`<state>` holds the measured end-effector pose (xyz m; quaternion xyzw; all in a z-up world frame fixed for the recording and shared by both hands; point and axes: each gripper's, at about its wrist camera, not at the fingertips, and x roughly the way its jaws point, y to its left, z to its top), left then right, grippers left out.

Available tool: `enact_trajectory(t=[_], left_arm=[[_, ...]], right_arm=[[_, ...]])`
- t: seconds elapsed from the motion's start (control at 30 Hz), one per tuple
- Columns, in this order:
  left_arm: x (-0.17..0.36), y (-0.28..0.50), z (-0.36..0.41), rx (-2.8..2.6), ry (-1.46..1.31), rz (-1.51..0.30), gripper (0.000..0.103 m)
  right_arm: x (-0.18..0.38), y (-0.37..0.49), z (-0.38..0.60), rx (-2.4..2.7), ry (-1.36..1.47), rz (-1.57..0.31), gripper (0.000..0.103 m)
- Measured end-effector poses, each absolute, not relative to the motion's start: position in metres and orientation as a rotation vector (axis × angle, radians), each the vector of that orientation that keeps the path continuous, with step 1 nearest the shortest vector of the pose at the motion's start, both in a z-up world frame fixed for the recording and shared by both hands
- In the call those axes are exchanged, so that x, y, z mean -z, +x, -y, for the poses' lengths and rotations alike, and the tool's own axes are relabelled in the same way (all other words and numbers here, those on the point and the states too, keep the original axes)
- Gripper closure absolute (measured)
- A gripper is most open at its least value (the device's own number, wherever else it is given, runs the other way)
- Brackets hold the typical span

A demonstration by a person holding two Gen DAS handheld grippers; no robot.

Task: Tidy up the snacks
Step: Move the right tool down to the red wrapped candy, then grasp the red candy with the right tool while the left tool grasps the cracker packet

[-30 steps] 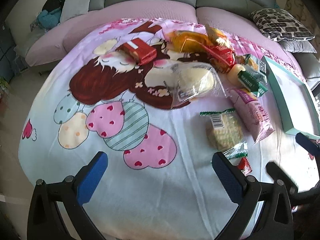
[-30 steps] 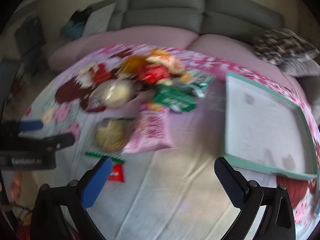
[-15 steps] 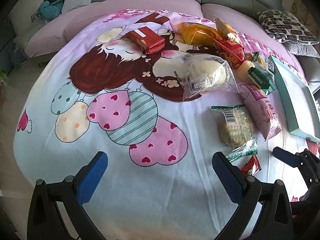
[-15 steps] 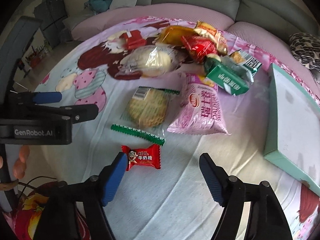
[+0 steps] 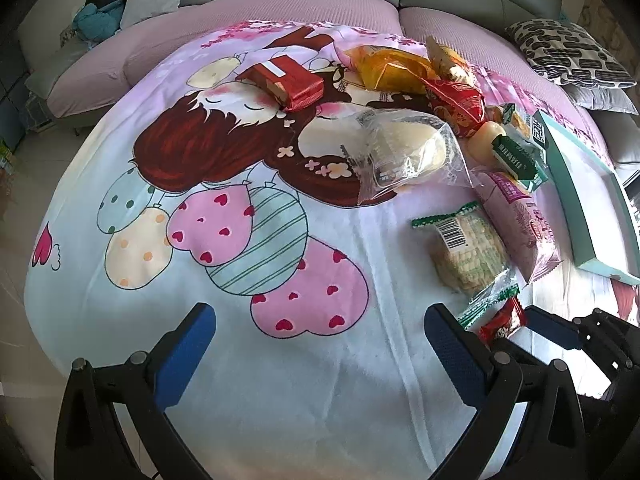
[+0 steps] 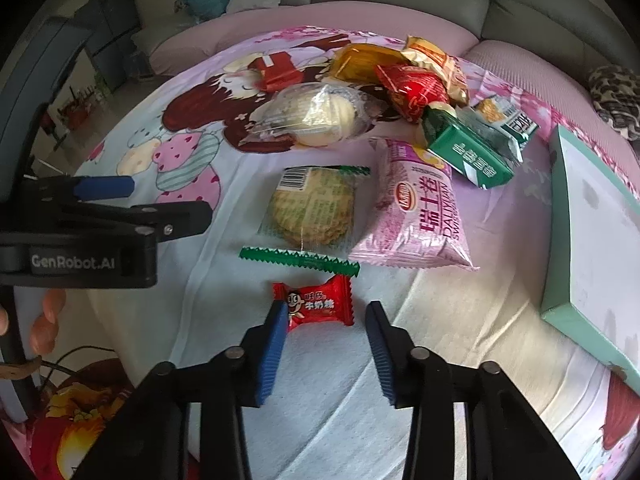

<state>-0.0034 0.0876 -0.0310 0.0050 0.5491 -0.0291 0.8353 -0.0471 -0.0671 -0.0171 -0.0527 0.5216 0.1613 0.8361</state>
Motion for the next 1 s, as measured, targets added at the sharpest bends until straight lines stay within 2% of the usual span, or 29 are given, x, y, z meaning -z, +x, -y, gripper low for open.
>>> enact_trajectory(t=[0.23,0.43,0.53,0.73,0.87,1.0], left_arm=[[0.03,-0.002,-0.082,0.081,0.011,-1.153,0.0],[0.027,-0.001,-0.084,0.095,-0.025,-1.146,0.0],[0.028,0.002,-0.082,0.092,-0.045,-1.148,0.0],[0.027,0.012,-0.073,0.122,-0.102,-1.161,0.0],[0.027,0.02,-0.058,0.162,-0.115,-1.165,0.0],[0.031,0.029,-0.045,0.193,-0.132,-1.184,0.0]], right_arm=[[0.017,-0.044,0.08,-0.33,-0.039,-1.112,0.064],[0.018,-0.042,0.072,-0.338,-0.111,-1.098,0.063],[0.02,-0.04,0.066,-0.34,-0.157,-1.088,0.056],[0.021,-0.038,0.06,-0.349,-0.196,-1.079,0.055],[0.02,-0.037,0.065,-0.334,-0.175,-1.074,0.057],[0.02,-0.035,0.073,-0.315,-0.142,-1.079,0.065]])
